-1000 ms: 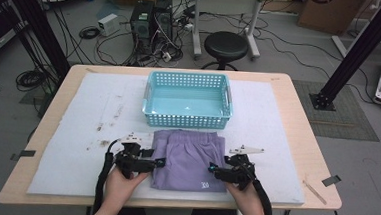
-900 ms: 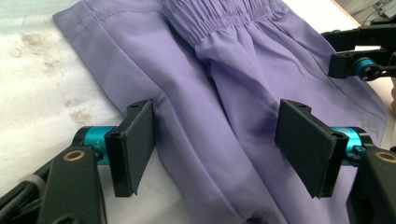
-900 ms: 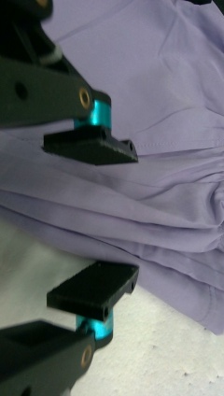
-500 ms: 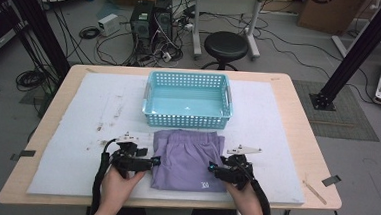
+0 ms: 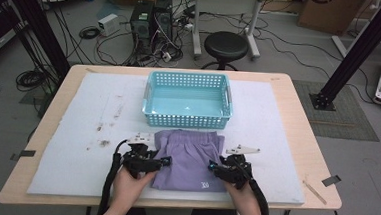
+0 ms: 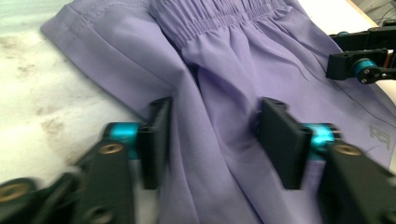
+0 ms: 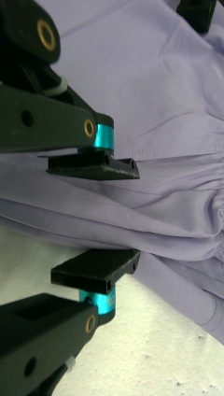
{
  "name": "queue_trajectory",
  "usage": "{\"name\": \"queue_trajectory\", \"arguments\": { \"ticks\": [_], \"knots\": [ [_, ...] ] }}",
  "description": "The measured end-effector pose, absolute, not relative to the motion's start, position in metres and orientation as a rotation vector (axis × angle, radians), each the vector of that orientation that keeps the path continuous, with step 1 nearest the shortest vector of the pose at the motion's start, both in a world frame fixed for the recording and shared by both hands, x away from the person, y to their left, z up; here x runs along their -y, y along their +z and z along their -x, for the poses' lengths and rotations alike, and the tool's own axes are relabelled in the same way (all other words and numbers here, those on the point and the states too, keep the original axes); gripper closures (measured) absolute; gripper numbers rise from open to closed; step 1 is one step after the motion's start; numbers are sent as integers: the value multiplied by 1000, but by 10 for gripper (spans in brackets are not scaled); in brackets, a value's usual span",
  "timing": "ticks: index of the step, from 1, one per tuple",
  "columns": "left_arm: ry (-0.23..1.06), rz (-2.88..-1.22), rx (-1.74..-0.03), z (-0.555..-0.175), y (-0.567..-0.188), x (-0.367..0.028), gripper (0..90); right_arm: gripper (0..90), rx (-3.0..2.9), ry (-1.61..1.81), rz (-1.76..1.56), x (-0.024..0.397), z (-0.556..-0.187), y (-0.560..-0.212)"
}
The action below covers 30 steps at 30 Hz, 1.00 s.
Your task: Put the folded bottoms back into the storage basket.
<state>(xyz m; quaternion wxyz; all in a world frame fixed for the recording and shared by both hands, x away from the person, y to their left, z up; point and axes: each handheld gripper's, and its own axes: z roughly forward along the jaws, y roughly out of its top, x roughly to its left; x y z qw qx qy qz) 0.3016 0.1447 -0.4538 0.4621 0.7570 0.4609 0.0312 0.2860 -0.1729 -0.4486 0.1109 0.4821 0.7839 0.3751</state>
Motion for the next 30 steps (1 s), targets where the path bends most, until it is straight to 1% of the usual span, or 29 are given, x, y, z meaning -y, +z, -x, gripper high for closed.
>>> {"name": "queue_trajectory", "arguments": {
  "ticks": [3,6,8,12,20,25,30],
  "knots": [
    [67,-1864,-1125,-302,-455,-144,580,666,-2291,1121,-1452,175,-287,-449],
    [23,-1873,-1109,-302,-456,-141,704,776,-2291,1141,-1470,178,-290,-450],
    [26,-1887,-1096,-302,-456,-138,749,833,-2308,1152,-1464,177,-290,-450],
    [51,-1890,-1075,-301,-455,-139,829,862,-2324,1153,-1432,175,-289,-449],
    [99,-1884,-1005,-299,-443,-146,853,871,-2276,1214,-1370,179,-285,-435],
    [178,-1872,-936,-294,-420,-151,854,871,-2255,1270,-1315,178,-281,-421],
    [189,-1837,-898,-296,-398,-158,854,871,-2233,1319,-1276,177,-282,-403]
  ]
}}
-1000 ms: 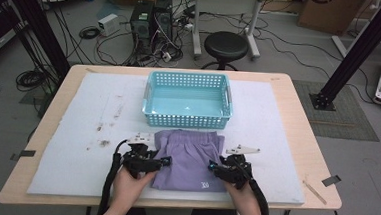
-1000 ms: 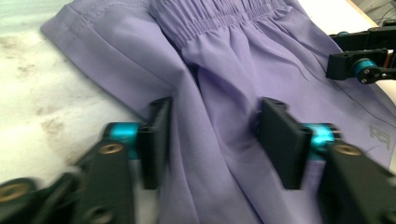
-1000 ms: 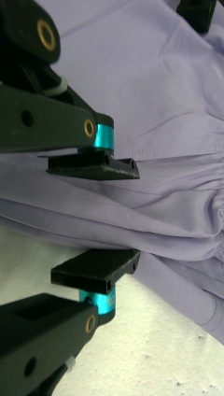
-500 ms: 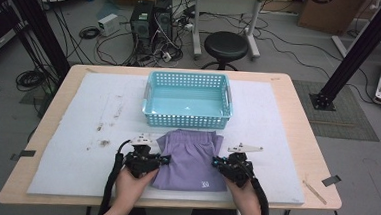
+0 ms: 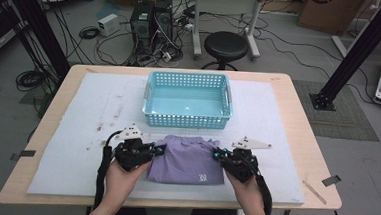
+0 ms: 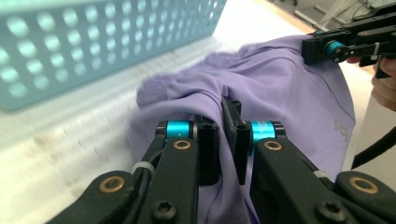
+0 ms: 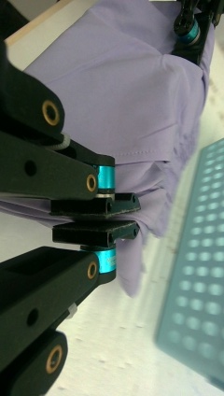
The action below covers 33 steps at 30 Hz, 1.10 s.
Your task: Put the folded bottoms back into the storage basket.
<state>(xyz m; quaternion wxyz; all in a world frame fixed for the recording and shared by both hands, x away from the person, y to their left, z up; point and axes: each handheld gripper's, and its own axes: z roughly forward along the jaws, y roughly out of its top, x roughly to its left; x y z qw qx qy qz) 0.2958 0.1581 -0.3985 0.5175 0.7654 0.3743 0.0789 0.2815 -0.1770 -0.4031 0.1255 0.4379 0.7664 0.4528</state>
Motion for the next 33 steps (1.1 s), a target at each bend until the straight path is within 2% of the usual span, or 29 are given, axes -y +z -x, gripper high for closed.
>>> {"name": "queue_trajectory", "arguments": {
  "ticks": [6,11,19,26,27,28,29,30,33],
  "knots": [
    [243,-1823,-873,-307,-369,-162,854,871,-2181,1378,-1240,175,-292,-375],
    [310,-1811,-871,-328,-342,-163,854,871,-2136,1398,-1219,170,-316,-346],
    [430,-1819,-875,-379,-311,-159,854,871,-2055,1365,-1188,158,-367,-311],
    [543,-1813,-904,-440,-307,-155,842,868,-1989,1327,-1178,147,-425,-306],
    [586,-1812,-945,-450,-312,-154,747,850,-1988,1305,-1190,146,-434,-309],
    [632,-1819,-1010,-457,-318,-153,535,759,-1989,1262,-1217,144,-444,-314],
    [639,-1825,-1052,-463,-324,-155,379,655,-1998,1214,-1264,143,-453,-320],
    [625,-1844,-1061,-465,-329,-157,330,623,-2007,1167,-1301,145,-460,-324],
    [670,-1830,-1054,-458,-336,-169,324,542,-1963,1161,-1344,158,-462,-329]
  ]
}}
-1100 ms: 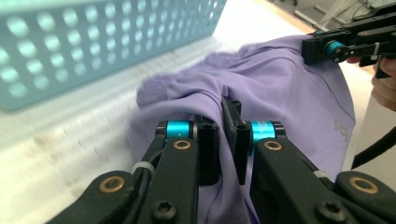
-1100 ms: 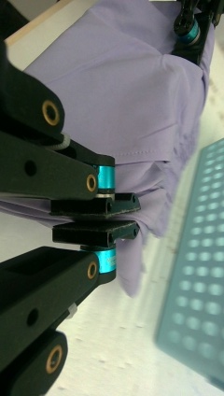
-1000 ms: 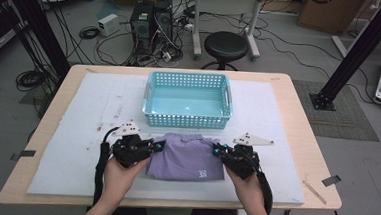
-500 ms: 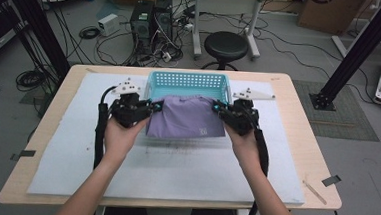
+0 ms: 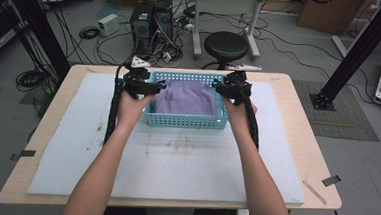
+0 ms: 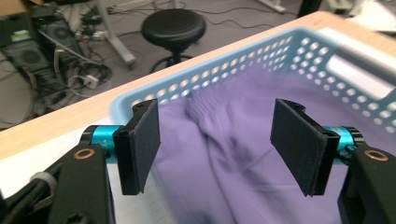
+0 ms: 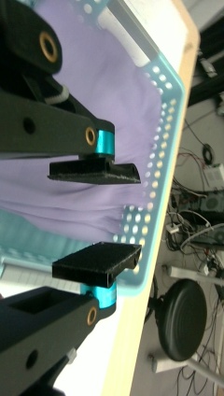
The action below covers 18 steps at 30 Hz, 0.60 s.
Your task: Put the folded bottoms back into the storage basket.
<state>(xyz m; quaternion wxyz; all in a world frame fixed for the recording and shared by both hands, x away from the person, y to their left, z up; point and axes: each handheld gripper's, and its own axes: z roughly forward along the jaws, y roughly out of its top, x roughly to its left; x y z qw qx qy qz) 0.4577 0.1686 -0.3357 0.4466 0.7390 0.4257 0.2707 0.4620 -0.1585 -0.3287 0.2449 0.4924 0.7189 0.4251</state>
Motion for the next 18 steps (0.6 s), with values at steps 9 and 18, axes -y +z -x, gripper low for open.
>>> {"name": "queue_trajectory", "arguments": {
  "ticks": [9,18],
  "knots": [
    [712,-1828,-952,-399,-337,-196,316,407,-1912,1182,-1257,188,-410,-319],
    [783,-1822,-797,-332,-348,-204,316,365,-1928,1279,-1197,214,-350,-333]
  ]
}}
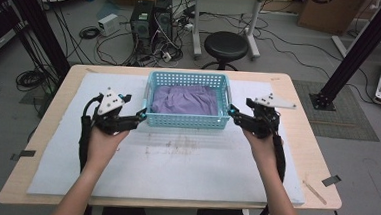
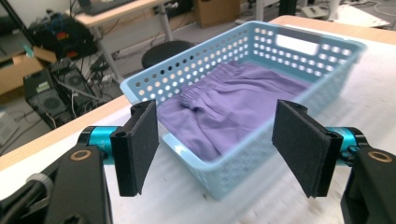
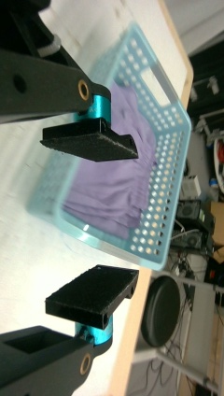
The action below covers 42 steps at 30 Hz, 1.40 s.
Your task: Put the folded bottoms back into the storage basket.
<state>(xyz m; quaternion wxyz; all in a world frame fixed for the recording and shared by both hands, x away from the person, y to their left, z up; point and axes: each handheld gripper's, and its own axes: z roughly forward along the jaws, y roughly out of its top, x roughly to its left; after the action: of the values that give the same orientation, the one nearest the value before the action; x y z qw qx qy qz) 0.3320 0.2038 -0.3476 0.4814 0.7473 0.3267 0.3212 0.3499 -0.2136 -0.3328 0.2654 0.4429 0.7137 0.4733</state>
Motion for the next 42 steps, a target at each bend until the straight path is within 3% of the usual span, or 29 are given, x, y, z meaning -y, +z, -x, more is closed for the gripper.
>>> {"name": "queue_trajectory", "arguments": {
  "ticks": [14,42],
  "knots": [
    [739,-1831,-715,-286,-373,-207,316,306,-1900,1352,-1198,244,-298,-362],
    [667,-1813,-747,-290,-387,-209,295,226,-1980,1294,-1180,248,-297,-376]
  ]
}}
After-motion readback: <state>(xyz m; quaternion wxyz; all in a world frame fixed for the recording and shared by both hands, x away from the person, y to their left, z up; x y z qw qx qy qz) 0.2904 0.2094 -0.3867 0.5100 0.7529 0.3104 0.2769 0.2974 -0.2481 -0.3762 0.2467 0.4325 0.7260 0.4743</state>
